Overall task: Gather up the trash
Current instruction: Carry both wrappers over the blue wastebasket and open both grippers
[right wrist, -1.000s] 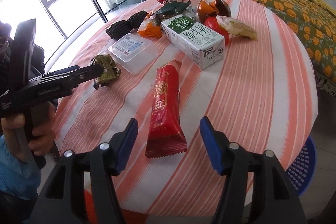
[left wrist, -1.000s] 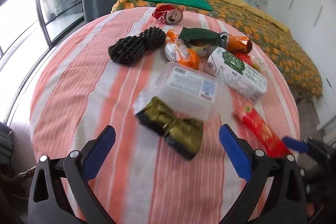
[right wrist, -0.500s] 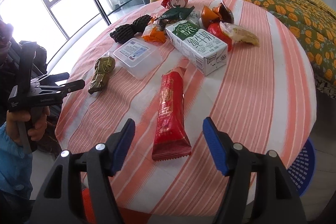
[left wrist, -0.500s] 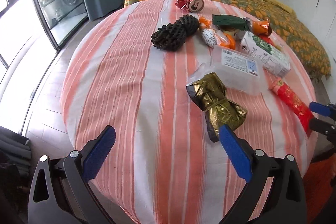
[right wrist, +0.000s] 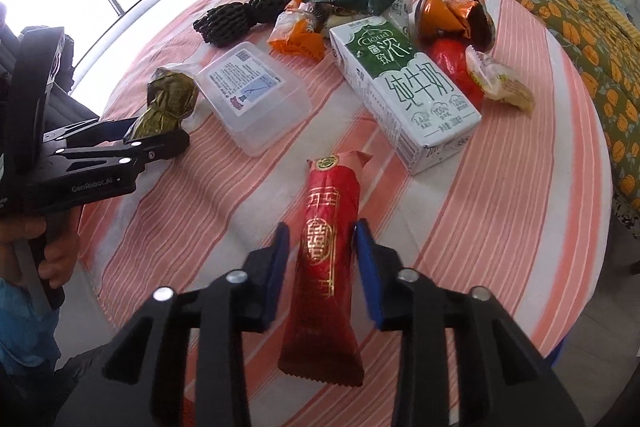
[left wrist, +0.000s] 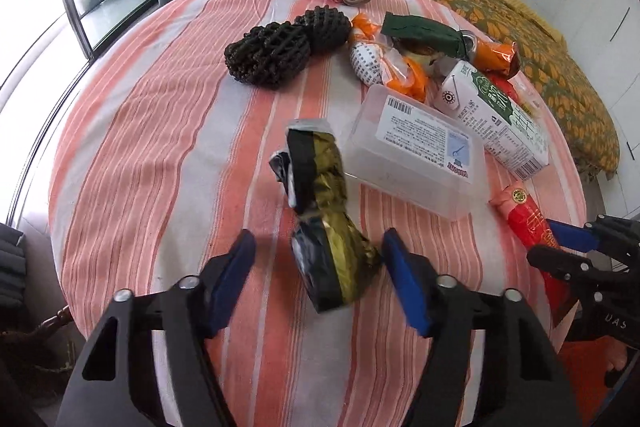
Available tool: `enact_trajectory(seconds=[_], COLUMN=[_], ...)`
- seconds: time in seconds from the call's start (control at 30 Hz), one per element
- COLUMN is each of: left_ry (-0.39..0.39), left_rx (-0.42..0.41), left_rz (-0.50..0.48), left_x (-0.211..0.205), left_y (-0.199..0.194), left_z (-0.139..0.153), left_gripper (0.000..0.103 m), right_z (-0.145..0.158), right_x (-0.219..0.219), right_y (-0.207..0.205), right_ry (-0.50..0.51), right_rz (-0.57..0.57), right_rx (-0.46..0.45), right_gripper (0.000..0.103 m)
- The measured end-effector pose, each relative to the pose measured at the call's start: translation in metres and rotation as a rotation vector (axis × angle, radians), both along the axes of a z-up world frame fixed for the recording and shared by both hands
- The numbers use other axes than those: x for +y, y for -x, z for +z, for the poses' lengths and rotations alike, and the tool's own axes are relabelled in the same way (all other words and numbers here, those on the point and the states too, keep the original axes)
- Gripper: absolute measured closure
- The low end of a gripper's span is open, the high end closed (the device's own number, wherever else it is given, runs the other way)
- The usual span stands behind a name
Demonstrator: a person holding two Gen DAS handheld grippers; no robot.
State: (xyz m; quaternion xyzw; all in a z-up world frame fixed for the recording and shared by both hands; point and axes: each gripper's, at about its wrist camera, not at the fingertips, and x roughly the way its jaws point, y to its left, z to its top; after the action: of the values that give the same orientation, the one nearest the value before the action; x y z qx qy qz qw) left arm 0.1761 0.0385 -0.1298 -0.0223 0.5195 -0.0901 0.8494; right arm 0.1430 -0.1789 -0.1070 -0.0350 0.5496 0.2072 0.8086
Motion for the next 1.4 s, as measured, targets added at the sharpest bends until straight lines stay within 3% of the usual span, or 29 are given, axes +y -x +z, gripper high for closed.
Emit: enact_trajectory(seconds=[0.07,0.37,0.53,0.63,0.83,1.07,1.23,1.4], left_ry=[0.013,0.056,0.054,0.095,0.131,0.189,0.184,0.161], left_rx=[-0.008,-0.04,-0.075,-0.082,-0.078,-0.026,0.047,0.107], left_rz=[-0.018,-0.115,-0.204,-0.244,-0.402,-0.593,-0.662,-0.673], left_x=[0.002,0.007,-0.017,-0.037,-0.114,-0.231,-0.321,-0.395], left_y=[0.002,0.042,0.071,0.082,0.106,0.126,0.13,0.123], left_z=[0.001,0.013,0.028,0.035,0.04,0.029,-0.004,-0.051], left_gripper=[0.085,0.089,0.089,0.089,0.089,0.089,0.089,0.089], right_z=[0.001,0.017,0.024,0.025,0.035,0.015,-0.025,-0.063], right_x=[-0.003,-0.019,-0.044,-0.061,-0.115,-0.224,-0.302,-0.356], right_y=[0.003,0.027,0.036,0.041,0.055,0.071,0.076,0.074], right_ry=[-0.02,-0.155,-0.232,-0.277,-0.31,-0.199,-0.108,-0.08], right_rz=[-0.006,-0.038,-0.09,-0.13,-0.223,-0.446,-0.59,-0.673], right_rx=[-0.008,-0.056,-0.072,-0.076,-0.119,-0.147,-0.109,-0.077], right_gripper=[0.085,0.086,0.086,0.086,0.086,0.086,0.086,0.086])
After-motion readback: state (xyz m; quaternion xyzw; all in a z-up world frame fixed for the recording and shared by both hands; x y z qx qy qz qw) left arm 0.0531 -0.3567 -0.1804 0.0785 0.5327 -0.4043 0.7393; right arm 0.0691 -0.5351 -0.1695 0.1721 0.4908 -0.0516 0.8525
